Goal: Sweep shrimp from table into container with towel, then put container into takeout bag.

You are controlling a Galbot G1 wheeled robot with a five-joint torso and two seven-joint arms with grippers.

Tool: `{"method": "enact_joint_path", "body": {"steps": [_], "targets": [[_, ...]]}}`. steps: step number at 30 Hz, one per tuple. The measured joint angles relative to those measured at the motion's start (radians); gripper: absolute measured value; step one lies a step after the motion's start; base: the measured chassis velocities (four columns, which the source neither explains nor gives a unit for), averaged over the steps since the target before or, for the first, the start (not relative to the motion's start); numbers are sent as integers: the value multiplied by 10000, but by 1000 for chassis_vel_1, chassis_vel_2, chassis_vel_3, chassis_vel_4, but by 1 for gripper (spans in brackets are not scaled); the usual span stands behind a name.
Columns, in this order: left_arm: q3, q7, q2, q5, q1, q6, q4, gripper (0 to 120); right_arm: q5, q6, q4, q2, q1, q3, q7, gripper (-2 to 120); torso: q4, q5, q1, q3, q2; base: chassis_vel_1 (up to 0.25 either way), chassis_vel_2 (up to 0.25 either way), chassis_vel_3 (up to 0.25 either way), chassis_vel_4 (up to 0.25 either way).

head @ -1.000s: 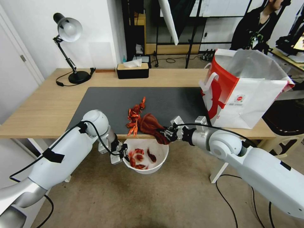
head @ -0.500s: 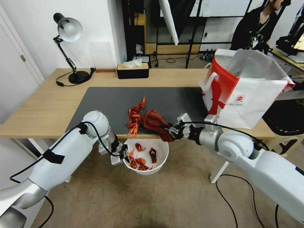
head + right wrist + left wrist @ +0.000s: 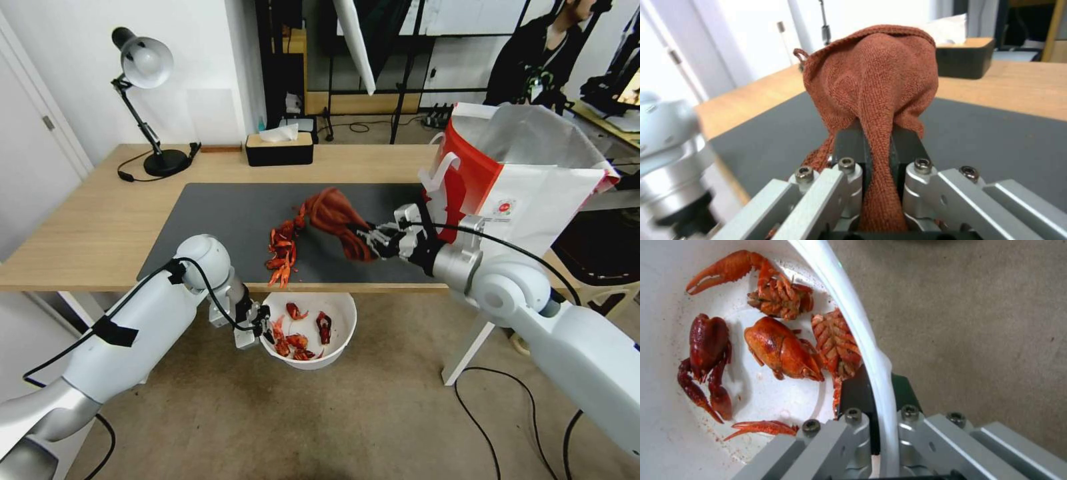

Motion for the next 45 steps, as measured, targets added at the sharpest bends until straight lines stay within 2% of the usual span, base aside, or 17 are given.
{"method": "enact_joint_path", "body": {"steps": [7,24,28,32,45], "targets": [[-111,0,196,7,163,0,9,0,206,153,-1444,938,1383,-887,574,4,2,-1,1,0,-1,0,0,0,0],[-440,-1,589,-94,409,0,3,0,78,-149,-5477,2997,5020,-3131,443,4,2,-1,1,-1,-1,0,0,0,0],[-483,-1,592,-97,447,0,3,0,-62,-251,-6052,3232,5370,-3316,288,4,0,-1,0,0,0,0,0,0,0],[-530,-1,591,-109,457,0,16,0,-340,-279,-7034,3549,5822,-3551,-371,4,0,-2,0,-1,0,0,0,0,0],[-585,-2,617,-131,452,0,115,0,-1047,-245,-8966,4359,6241,-3901,-1343,4,1,0,0,0,-1,0,0,0,0]]}}
